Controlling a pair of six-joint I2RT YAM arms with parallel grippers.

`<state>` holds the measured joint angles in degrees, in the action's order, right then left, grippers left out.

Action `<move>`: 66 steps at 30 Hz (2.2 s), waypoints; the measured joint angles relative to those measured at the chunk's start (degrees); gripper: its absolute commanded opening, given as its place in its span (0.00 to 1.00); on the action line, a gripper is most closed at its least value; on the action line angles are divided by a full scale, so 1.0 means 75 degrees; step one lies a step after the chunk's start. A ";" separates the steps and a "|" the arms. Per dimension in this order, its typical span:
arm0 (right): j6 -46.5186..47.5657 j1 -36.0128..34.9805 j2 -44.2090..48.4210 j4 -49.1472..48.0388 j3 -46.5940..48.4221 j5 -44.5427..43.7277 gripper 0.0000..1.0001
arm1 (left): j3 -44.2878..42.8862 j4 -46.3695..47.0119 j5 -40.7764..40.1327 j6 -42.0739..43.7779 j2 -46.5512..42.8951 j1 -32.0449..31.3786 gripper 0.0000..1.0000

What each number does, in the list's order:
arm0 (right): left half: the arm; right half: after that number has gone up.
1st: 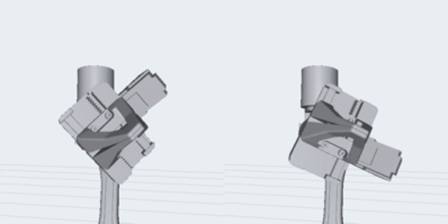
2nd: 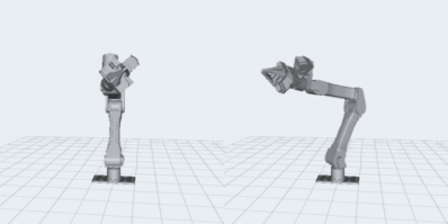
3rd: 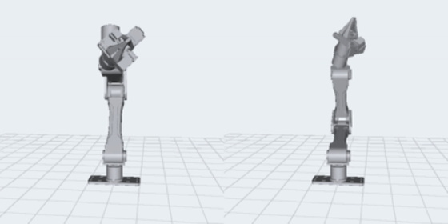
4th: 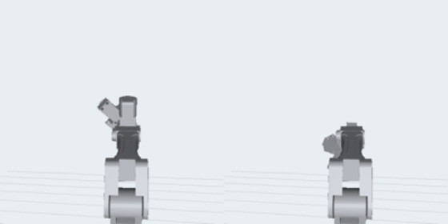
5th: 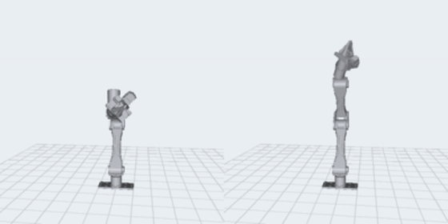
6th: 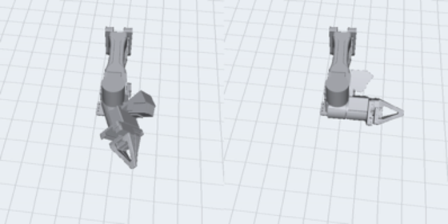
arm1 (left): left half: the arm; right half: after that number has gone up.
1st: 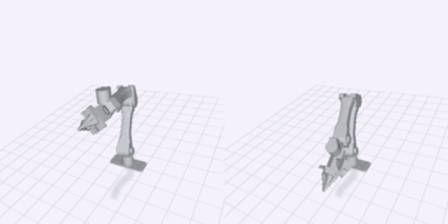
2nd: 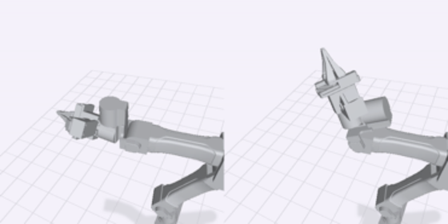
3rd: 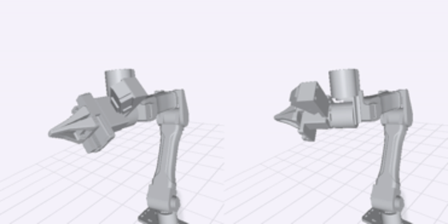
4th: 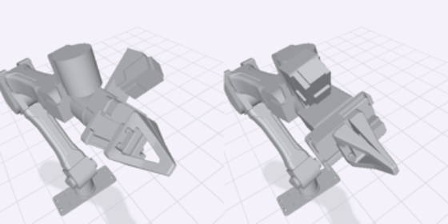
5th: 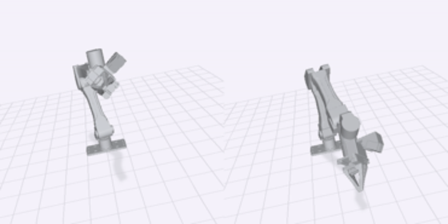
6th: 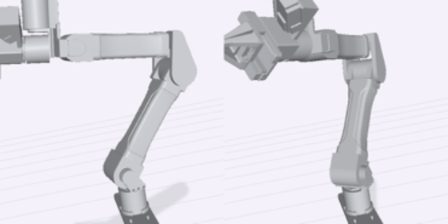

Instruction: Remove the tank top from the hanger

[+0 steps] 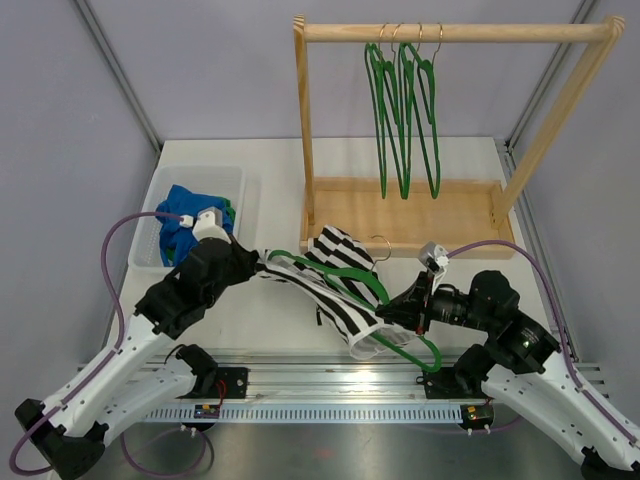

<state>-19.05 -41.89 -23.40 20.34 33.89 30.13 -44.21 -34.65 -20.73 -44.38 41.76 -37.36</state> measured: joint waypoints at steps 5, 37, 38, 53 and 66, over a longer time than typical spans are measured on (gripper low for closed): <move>0.0152 0.0000 0.0402 -0.0332 -0.0032 0.0114 0.00 | 0.0361 0.0344 0.0548 0.0023 -0.0289 0.0085 0.00; 0.1306 -0.0020 -0.1816 -0.2608 0.2052 -0.1075 0.00 | 0.1827 0.3771 0.3008 0.1740 -0.1743 -0.3614 0.00; 0.1262 -0.0023 -0.1722 -0.2760 0.1827 -0.1093 0.00 | 0.1746 0.3585 0.2736 0.1751 -0.1833 -0.3614 0.00; 0.0154 -0.0058 -0.1096 -0.5080 -0.0431 -0.3133 0.00 | 0.2025 0.3290 0.1877 0.1891 -0.4083 -0.3614 0.00; 0.0347 -0.0058 -0.0379 -0.9751 -0.1297 -0.4572 0.00 | 0.1303 0.2349 0.4162 0.2124 -0.0452 -0.4651 0.00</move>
<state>-16.45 -42.33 -26.24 -52.80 24.16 -4.16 -34.44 -17.04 10.48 -28.45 38.37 -72.25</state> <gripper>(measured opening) 0.046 0.008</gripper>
